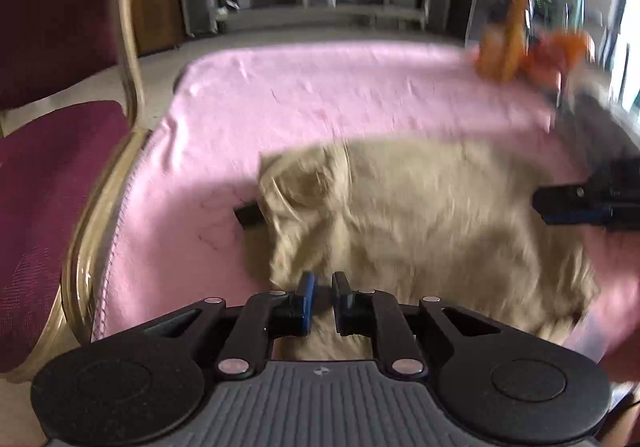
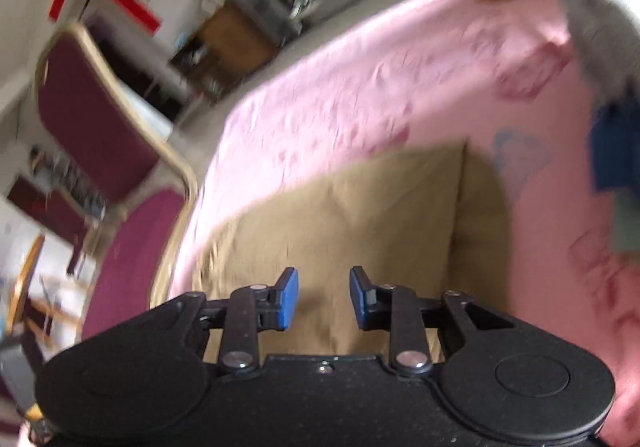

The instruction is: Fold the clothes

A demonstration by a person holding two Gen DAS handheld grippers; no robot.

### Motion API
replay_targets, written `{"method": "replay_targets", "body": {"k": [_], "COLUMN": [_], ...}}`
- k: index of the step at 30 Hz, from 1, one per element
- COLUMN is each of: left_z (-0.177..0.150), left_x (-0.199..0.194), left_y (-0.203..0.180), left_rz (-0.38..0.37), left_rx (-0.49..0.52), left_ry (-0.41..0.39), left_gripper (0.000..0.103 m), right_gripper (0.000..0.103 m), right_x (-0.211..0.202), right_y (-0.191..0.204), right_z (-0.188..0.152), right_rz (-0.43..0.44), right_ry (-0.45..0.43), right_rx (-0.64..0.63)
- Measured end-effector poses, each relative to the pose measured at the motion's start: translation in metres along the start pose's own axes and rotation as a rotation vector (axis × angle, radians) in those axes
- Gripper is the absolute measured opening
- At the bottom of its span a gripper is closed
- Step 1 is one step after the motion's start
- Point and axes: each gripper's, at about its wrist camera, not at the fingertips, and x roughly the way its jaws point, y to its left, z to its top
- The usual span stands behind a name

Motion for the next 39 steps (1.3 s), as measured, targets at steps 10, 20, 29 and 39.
{"method": "replay_targets", "body": {"k": [10,20,29,39], "left_z": [-0.022,-0.008,-0.013,-0.016], "left_x": [-0.041,-0.028,-0.003,-0.001], "left_y": [0.008,0.037,0.016,0.026], "left_rz": [-0.120,-0.067,-0.032,-0.062], "left_rx": [-0.047,-0.266,-0.140,-0.201], "left_ry": [-0.005,-0.050,0.059,0.075], "left_gripper": [0.014,0.033,0.034,0.035], "right_gripper": [0.035,0.062,0.063,0.050], "right_x": [-0.026,-0.053,-0.024,0.001], "right_y": [-0.011,-0.073,-0.096,-0.098], "right_z": [-0.023,-0.011,-0.025,-0.048], "right_rz": [-0.044,-0.082,-0.008,0.181], "right_ry": [0.131,-0.027,0.045,0.119], "right_rx": [-0.084,0.230,0.381,0.501]}}
